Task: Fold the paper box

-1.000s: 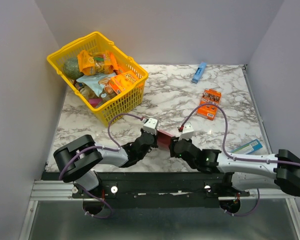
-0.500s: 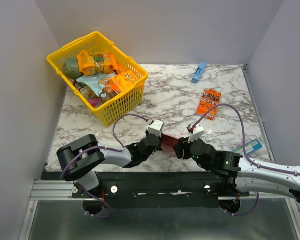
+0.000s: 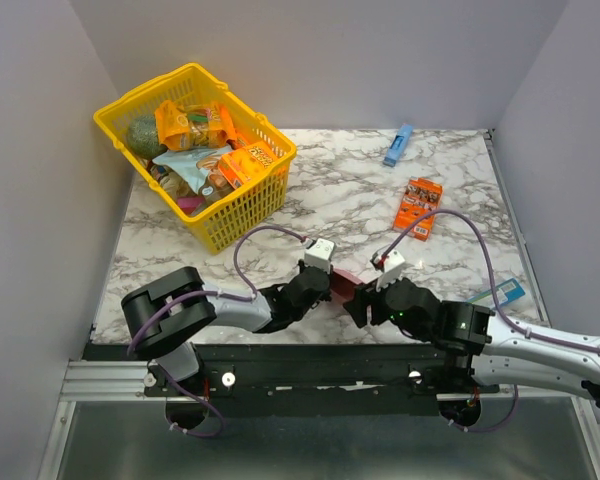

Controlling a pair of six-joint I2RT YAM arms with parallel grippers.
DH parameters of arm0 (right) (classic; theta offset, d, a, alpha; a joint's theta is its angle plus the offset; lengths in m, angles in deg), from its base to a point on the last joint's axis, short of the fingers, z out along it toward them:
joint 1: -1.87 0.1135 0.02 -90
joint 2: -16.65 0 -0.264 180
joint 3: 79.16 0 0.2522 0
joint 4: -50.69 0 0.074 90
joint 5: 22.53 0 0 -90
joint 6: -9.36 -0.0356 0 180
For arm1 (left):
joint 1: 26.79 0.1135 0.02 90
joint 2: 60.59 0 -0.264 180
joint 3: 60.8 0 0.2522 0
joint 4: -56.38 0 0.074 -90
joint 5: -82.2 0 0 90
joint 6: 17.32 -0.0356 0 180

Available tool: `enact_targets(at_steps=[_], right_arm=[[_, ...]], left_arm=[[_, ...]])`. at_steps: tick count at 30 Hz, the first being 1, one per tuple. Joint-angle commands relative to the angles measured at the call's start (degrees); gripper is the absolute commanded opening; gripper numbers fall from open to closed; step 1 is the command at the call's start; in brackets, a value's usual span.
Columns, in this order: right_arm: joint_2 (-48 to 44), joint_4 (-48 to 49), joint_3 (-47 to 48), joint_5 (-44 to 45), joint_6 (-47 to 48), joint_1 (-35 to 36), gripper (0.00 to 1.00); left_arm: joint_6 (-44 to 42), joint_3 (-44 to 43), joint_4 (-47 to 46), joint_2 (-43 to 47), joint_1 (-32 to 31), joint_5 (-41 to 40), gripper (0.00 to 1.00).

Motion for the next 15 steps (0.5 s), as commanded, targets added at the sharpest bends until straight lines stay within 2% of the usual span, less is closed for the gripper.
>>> enact_targets(at_steps=[1, 2, 6, 10, 15], right_arm=[[-3.09, -4.80, 6.69, -0.54, -0.59, 0.88, 0.72], [-3.18, -10.31, 8.87, 1.66, -1.47, 0.88, 0.72], [-2.57, -19.05, 12.49, 7.21, -3.06, 0.80, 0.72], [-1.78, -19.86, 13.38, 9.76, -4.29, 0.88, 0.72], [2.35, -15.90, 14.52, 14.33, -7.27, 0.80, 0.66]], left_arm=[[-0.63, 0.67, 13.84, -3.99, -0.98, -1.06, 0.00], [-0.63, 0.67, 13.75, -3.99, -0.98, -1.06, 0.00], [-1.24, 0.67, 13.31, -4.00, -1.07, -0.45, 0.00], [-2.12, 0.58, 13.14, -4.08, -1.51, 0.17, 0.00], [-4.49, 0.49, 12.78, -3.64, -3.18, 0.78, 0.00]])
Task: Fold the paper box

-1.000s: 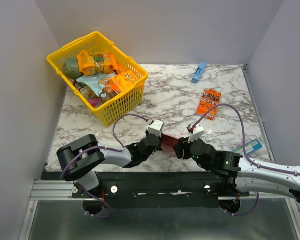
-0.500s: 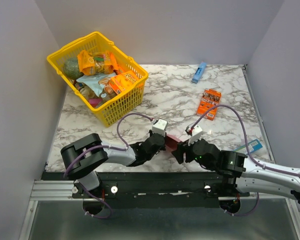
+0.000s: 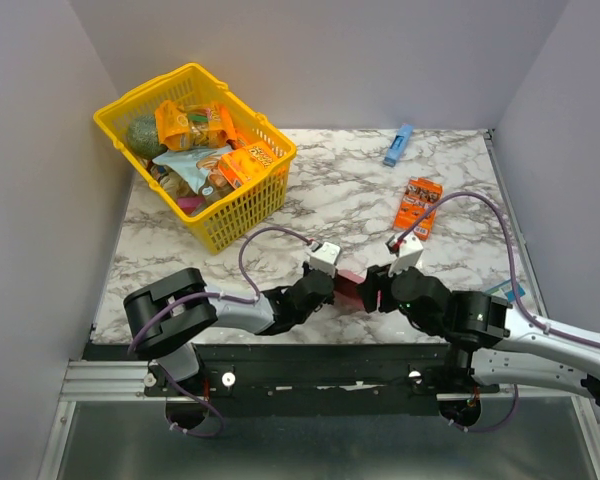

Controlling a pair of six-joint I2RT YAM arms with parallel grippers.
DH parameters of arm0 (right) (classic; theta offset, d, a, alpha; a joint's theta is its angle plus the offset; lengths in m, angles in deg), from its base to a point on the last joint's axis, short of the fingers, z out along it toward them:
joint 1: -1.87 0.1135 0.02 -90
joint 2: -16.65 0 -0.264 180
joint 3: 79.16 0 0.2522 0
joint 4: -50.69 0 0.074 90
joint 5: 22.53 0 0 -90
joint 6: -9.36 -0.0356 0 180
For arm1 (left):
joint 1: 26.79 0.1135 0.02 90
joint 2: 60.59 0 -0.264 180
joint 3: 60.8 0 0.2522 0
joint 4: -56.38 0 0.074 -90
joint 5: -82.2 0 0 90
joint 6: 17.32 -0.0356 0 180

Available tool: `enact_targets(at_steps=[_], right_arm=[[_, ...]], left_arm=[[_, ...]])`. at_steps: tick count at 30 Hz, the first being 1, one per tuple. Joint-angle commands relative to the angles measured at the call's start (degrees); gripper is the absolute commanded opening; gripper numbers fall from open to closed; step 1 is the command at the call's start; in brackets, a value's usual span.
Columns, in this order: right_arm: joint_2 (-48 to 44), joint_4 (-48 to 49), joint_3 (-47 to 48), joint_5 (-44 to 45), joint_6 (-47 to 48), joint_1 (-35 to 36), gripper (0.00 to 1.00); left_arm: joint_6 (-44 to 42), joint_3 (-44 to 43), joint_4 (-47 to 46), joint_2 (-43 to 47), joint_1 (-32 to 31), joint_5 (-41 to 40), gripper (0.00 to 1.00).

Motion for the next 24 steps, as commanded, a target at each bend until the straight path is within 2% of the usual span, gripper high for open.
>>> enact_targets(at_steps=[1, 8, 18, 20, 21, 23, 24], right_arm=[[4.03, 0.34, 2.58, 7.47, -4.02, 0.10, 0.65], [9.49, 4.98, -2.05, 12.76, -12.63, -0.61, 0.62], [11.33, 12.30, -12.52, 8.98, -21.25, -1.05, 0.55], [13.08, 12.56, -13.23, 7.93, -23.88, -1.05, 0.54], [13.53, 12.65, -13.58, 7.49, -24.76, -0.96, 0.54], [15.54, 12.82, -14.55, 6.52, -26.96, -1.05, 0.54], [16.08, 12.91, -14.72, 6.25, -27.66, -1.05, 0.54]], left_arm=[[-4.36, 1.56, 11.63, -3.14, -1.72, 0.87, 0.00], [-7.62, 0.15, 14.62, -4.11, -4.70, -3.26, 0.00], [-8.41, -0.90, 15.23, -4.55, -6.29, -3.35, 0.00], [-8.68, -1.07, 15.67, -4.29, -6.46, -2.83, 0.04], [-8.68, -1.08, 16.37, -4.11, -6.64, -2.56, 0.11], [-8.41, -1.08, 16.90, -3.50, -6.99, -1.77, 0.17], [-8.32, -1.08, 17.60, -3.15, -7.08, -1.77, 0.24]])
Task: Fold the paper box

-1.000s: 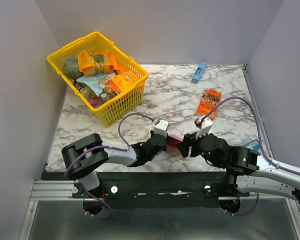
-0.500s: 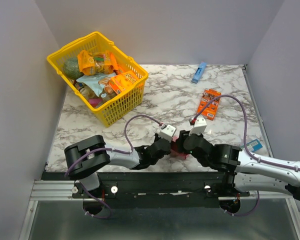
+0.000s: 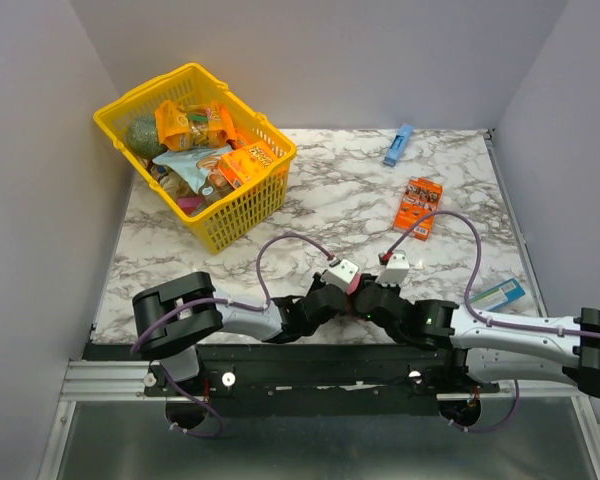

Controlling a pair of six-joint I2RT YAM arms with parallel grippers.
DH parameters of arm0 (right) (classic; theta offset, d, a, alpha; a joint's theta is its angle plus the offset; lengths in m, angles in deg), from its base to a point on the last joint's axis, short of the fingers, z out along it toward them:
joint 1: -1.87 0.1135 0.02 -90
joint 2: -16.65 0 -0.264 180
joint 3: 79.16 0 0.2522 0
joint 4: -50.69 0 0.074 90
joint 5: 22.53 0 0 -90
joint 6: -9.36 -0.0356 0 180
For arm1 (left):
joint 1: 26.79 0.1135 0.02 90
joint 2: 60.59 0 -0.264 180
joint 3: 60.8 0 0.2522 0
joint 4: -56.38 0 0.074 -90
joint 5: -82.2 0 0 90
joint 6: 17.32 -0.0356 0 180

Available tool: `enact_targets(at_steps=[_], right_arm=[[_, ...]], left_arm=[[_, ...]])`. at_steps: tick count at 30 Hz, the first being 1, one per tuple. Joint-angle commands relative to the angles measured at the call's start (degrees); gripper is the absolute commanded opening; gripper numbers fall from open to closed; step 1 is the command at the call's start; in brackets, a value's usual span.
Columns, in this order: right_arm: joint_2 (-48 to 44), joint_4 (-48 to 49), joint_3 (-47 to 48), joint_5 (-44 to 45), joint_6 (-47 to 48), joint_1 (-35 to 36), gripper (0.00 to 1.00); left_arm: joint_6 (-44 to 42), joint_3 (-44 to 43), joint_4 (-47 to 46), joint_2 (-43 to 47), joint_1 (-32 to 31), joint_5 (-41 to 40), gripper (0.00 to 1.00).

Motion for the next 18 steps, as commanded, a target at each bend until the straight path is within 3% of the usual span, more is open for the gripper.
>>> enact_targets(at_steps=[1, 9, 18], right_arm=[[4.19, 1.11, -3.03, -1.57, -7.03, -0.33, 0.54], [9.03, 0.94, -2.77, -2.02, -8.98, -0.50, 0.53], [8.68, 0.32, -3.47, -1.66, -9.86, -1.21, 0.53]], left_arm=[[-0.06, 1.59, 11.18, -0.72, -1.64, 3.78, 0.27], [1.34, 2.91, 14.16, 3.85, -2.25, 3.61, 0.58], [2.13, 7.30, 15.22, 12.90, -2.17, 5.80, 0.75]])
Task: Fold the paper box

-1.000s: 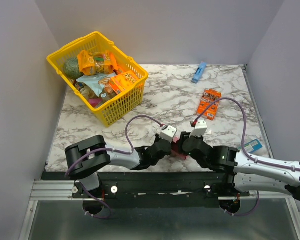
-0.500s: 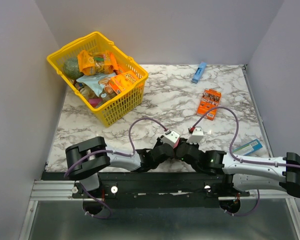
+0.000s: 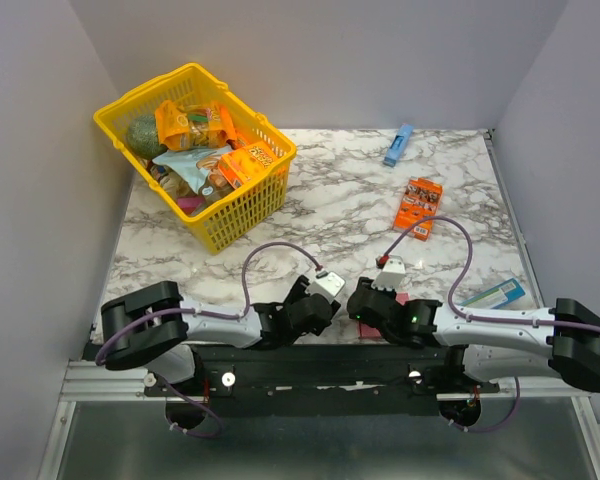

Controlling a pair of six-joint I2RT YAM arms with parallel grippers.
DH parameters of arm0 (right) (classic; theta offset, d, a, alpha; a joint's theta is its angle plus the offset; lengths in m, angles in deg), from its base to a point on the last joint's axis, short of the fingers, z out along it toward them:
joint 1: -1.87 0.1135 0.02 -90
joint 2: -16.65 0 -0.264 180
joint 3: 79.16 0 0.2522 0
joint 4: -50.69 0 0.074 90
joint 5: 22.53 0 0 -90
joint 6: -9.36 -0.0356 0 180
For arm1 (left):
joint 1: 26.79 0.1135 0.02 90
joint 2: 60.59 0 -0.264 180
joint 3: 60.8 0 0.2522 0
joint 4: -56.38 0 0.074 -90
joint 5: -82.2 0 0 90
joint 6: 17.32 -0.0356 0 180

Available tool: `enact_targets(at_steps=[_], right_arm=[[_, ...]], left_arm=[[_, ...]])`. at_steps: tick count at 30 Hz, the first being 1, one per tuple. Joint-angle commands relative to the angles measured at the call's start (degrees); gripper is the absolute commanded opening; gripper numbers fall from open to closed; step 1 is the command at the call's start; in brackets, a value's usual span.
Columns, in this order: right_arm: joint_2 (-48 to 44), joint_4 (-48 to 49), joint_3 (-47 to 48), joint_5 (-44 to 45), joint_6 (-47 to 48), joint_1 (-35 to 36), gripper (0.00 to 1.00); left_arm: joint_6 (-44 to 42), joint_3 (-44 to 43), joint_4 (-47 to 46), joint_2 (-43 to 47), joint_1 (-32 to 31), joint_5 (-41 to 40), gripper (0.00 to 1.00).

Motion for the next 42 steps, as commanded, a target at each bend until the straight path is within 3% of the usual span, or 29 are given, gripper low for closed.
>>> enact_targets(at_steps=[1, 7, 12, 20, 31, 42], right_arm=[[-0.24, -2.13, -1.48, 0.13, -2.21, -0.35, 0.53], [-4.45, -3.27, -0.52, 0.48, 0.94, -0.35, 0.53], [-8.84, -12.31, 2.99, 0.22, 0.96, -0.35, 0.55], [-18.07, -24.01, 2.21, -1.89, -0.71, -0.97, 0.57], [-18.08, -22.26, -6.31, -5.06, -8.18, -1.41, 0.56], [-12.02, -18.22, -5.96, -7.78, -7.75, -1.85, 0.57]], left_arm=[[1.28, 2.82, 2.50, 6.04, -0.33, 3.14, 0.75], [4.44, 1.60, 5.22, 11.41, -0.15, 4.81, 0.77], [6.55, 0.19, 3.83, 13.26, 0.20, 10.17, 0.79], [7.96, -2.27, -2.85, 8.88, 0.90, 16.06, 0.79], [8.49, -6.93, -9.36, -0.35, 2.92, 20.72, 0.76], [12.00, -9.57, -8.31, -6.60, 5.29, 23.01, 0.68]])
